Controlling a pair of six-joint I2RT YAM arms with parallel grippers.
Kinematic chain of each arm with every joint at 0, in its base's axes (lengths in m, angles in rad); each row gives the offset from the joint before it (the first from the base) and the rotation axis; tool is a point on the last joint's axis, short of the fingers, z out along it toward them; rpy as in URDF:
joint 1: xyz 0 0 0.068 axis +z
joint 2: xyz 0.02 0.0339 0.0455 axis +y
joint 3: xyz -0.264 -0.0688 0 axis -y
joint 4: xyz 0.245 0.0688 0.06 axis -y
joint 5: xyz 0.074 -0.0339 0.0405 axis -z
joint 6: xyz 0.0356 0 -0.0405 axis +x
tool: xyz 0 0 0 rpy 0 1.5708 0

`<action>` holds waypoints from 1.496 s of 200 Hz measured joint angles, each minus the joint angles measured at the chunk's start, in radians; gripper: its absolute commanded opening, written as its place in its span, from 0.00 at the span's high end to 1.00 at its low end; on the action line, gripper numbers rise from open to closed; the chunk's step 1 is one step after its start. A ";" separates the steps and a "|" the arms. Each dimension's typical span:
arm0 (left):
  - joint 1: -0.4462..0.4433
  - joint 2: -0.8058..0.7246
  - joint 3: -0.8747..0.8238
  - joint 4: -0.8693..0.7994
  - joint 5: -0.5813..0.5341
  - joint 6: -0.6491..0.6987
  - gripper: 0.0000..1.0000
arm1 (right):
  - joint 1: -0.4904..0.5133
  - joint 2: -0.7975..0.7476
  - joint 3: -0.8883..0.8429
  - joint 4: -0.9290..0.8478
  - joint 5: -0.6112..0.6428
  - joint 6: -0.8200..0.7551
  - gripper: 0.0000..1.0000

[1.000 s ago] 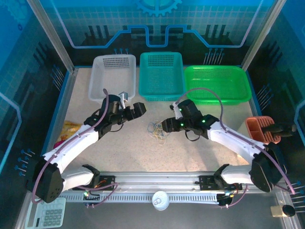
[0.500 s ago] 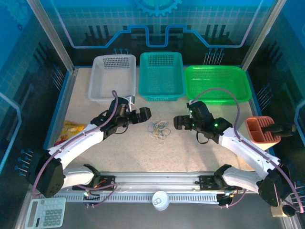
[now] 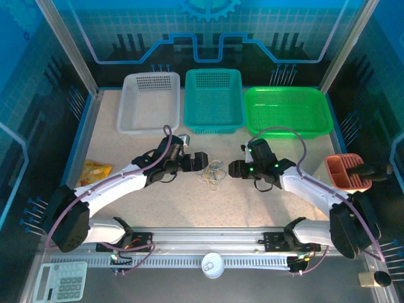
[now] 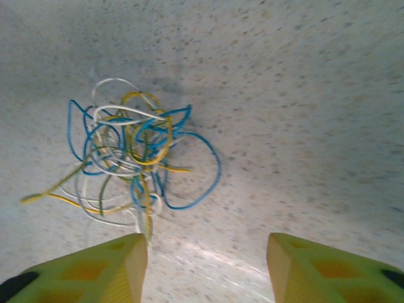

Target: Untangle the cables

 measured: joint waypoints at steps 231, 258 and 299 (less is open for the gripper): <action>-0.009 -0.001 -0.013 0.001 -0.048 -0.001 0.01 | -0.010 0.267 -0.080 0.502 -0.235 0.274 1.00; -0.009 -0.001 -0.013 0.001 -0.048 -0.001 0.01 | -0.010 0.241 -0.080 0.481 -0.232 0.271 1.00; -0.009 -0.002 -0.018 0.003 -0.048 0.000 0.01 | -0.010 0.098 -0.023 0.332 -0.202 0.212 1.00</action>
